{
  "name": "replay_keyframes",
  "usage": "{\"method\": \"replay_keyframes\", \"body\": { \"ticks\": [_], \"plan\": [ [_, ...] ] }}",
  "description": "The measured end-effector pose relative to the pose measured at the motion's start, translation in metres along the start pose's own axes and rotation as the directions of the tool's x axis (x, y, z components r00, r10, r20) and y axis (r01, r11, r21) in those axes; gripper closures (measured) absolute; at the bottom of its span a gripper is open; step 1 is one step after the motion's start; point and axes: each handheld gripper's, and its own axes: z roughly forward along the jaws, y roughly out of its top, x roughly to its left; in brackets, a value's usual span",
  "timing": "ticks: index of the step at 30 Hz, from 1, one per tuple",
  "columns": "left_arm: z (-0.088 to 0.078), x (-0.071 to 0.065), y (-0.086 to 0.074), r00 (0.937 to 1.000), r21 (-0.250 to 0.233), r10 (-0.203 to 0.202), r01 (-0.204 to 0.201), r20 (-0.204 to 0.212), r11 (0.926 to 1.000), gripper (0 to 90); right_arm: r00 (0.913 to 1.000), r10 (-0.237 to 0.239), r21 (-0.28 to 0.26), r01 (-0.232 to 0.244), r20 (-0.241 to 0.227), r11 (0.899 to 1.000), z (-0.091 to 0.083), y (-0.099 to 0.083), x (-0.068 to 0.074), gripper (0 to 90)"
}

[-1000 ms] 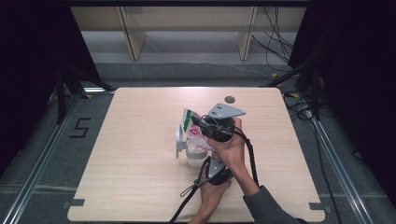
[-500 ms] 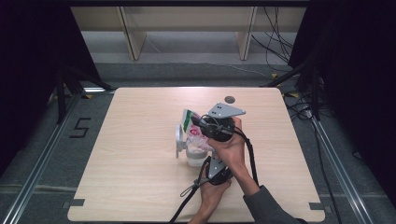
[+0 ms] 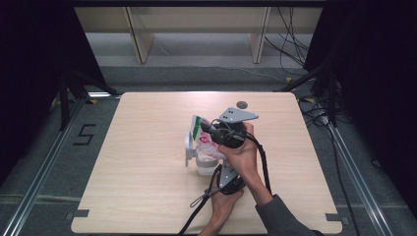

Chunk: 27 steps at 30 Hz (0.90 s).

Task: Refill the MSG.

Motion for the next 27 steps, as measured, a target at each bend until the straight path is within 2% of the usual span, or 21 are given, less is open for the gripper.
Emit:
{"method": "replay_keyframes", "body": {
  "ticks": [3,4,5,6,10,11,12,13,15,17,18,20,21,23,24,26,27],
  "plan": [
    [0.0001,0.0000,0.0001,1.0000,-0.006,-0.002,0.002,0.003,1.0000,78.9,0.9999,-0.005,0.017,0.005,0.014,1.000,-0.0008,0.0008,0.0009,88.4],
    [0.0004,-0.0001,0.0003,1.0000,-0.010,-0.009,0.009,0.003,0.9999,78.9,0.9996,-0.026,0.010,0.026,0.013,1.000,0.0002,0.0011,0.0001,88.4],
    [0.0003,0.0002,0.0007,1.0000,-0.007,-0.007,0.007,0.003,1.0000,78.9,0.9998,0.000,0.017,0.000,0.019,1.000,-0.0002,0.0009,0.0025,88.4],
    [-0.0006,0.0004,0.0014,1.0000,-0.003,0.008,-0.008,0.001,1.0000,78.9,0.9998,-0.011,0.014,0.010,0.018,1.000,0.0002,0.0015,0.0026,88.3],
    [-0.0002,-0.0011,0.0023,1.0000,-0.019,-0.003,0.003,0.007,0.9998,78.9,0.9997,-0.015,0.017,0.015,0.021,1.000,-0.0007,0.0030,0.0036,88.2],
    [-0.0004,-0.0009,0.0027,0.9999,-0.017,0.004,-0.004,0.011,0.9998,78.9,0.9996,-0.023,0.012,0.023,0.014,1.000,-0.0001,0.0034,0.0030,88.2],
    [-0.0010,-0.0006,0.0030,0.9997,-0.012,0.019,-0.019,0.014,0.9997,78.8,0.9999,-0.008,0.009,0.008,0.013,1.000,-0.0003,0.0032,0.0043,88.1],
    [-0.0010,-0.0007,0.0030,0.9996,-0.017,0.022,-0.021,0.017,0.9996,78.8,0.9994,-0.019,0.020,0.018,0.028,1.000,-0.0012,0.0040,0.0053,88.0],
    [0.0010,-0.0016,0.0026,0.9999,-0.041,0.005,-0.005,0.014,0.9992,78.9,0.9995,-0.020,0.014,0.019,0.023,1.000,-0.0006,0.0043,0.0055,87.9],
    [0.0003,-0.0007,0.0026,0.9998,-0.027,0.014,-0.014,0.010,0.9995,78.9,0.9993,-0.036,0.012,0.035,0.012,0.999,0.0006,0.0043,0.0039,87.8],
    [0.0000,-0.0005,0.0025,0.9998,-0.024,0.018,-0.017,0.009,0.9996,78.8,0.9995,-0.014,0.019,0.014,0.027,1.000,-0.0002,0.0039,0.0060,87.9],
    [-0.0004,-0.0002,0.0028,0.9998,-0.017,0.010,-0.009,0.018,0.9998,78.9,0.9989,-0.032,0.011,0.032,0.035,0.999,0.0002,0.0041,0.0042,87.9],
    [-0.0002,-0.0006,0.0029,0.9998,-0.020,0.004,-0.004,0.019,0.9998,78.9,0.9994,-0.016,0.016,0.015,0.032,1.000,0.0002,0.0038,0.0053,87.9],
    [0.0000,-0.0008,0.0026,0.9998,-0.024,0.017,-0.016,0.008,0.9996,78.9,0.9995,-0.022,0.017,0.022,0.020,1.000,0.0002,0.0039,0.0050,87.9],
    [0.0001,-0.0007,0.0026,0.9998,-0.024,0.015,-0.015,0.008,0.9996,78.9,0.9989,-0.035,0.012,0.035,0.029,0.999,-0.0002,0.0042,0.0042,87.8],
    [-0.0006,-0.0001,0.0030,0.9997,-0.012,0.015,-0.015,0.019,0.9998,78.9,0.9998,-0.019,0.013,0.019,0.011,1.000,0.0009,0.0039,0.0042,87.8],
    [-0.0006,-0.0009,0.0029,0.9998,-0.012,0.018,-0.018,0.003,0.9998,78.8,0.9991,-0.040,0.010,0.040,0.013,0.999,0.0012,0.0041,0.0033,87.8]
  ]
}}
